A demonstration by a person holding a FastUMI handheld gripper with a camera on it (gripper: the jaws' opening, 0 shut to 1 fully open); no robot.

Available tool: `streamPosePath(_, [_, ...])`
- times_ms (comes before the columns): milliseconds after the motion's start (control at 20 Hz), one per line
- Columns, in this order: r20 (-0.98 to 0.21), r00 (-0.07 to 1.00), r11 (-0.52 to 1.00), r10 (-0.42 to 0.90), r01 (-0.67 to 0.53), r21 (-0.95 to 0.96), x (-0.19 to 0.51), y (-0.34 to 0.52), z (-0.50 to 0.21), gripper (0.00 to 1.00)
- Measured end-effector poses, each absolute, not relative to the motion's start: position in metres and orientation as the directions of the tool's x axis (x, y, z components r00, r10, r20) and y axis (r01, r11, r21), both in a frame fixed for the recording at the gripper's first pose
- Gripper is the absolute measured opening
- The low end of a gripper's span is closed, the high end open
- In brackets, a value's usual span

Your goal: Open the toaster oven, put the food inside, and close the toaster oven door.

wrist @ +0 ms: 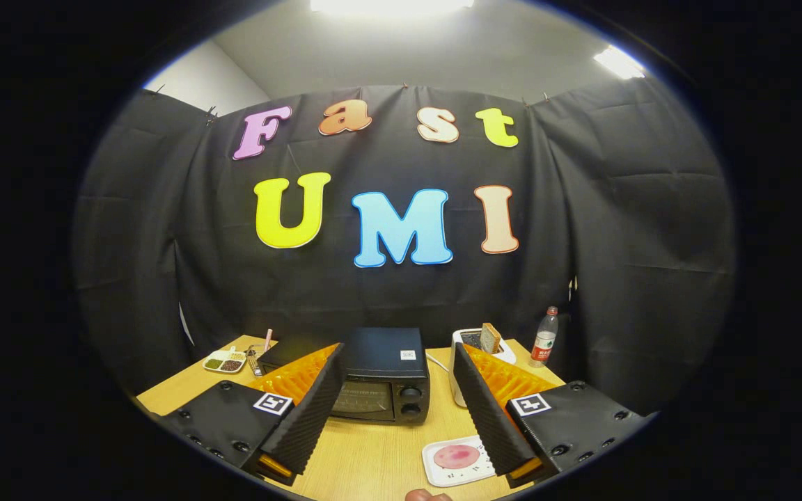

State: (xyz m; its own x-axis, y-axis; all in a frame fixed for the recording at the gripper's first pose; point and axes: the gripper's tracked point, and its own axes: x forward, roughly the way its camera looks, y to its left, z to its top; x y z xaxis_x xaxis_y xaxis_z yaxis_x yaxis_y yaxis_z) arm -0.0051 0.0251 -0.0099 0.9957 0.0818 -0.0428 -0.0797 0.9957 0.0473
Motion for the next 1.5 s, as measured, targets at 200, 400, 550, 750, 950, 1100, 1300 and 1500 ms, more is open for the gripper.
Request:
streamPosePath(200, [-0.051, 0.994, 0.994, 0.099, -0.097, 0.04, 0.007, 0.036, -0.012, 0.98])
streamPosePath(400, [-0.067, 0.991, 0.993, 0.116, -0.114, 0.034, 0.024, 0.057, -0.013, 0.98])
streamPosePath(550, [-0.077, 0.988, 0.991, 0.135, -0.133, 0.029, 0.038, 0.075, -0.015, 0.98])
streamPosePath(750, [-0.14, 0.973, 0.983, 0.181, -0.178, 0.038, 0.067, 0.109, -0.034, 0.98])
streamPosePath(950, [-0.21, 0.96, 0.982, 0.185, -0.175, 0.064, 0.098, 0.137, -0.061, 0.98])
streamPosePath(1100, [-0.259, 0.949, 0.984, 0.178, -0.169, 0.056, 0.12, 0.152, -0.091, 0.98])
streamPosePath(1300, [-0.308, 0.936, 0.985, 0.171, -0.166, 0.043, 0.144, 0.164, -0.125, 0.98])
streamPosePath(1500, [-0.371, 0.913, 0.985, 0.17, -0.153, 0.075, 0.159, 0.178, -0.153, 0.98])
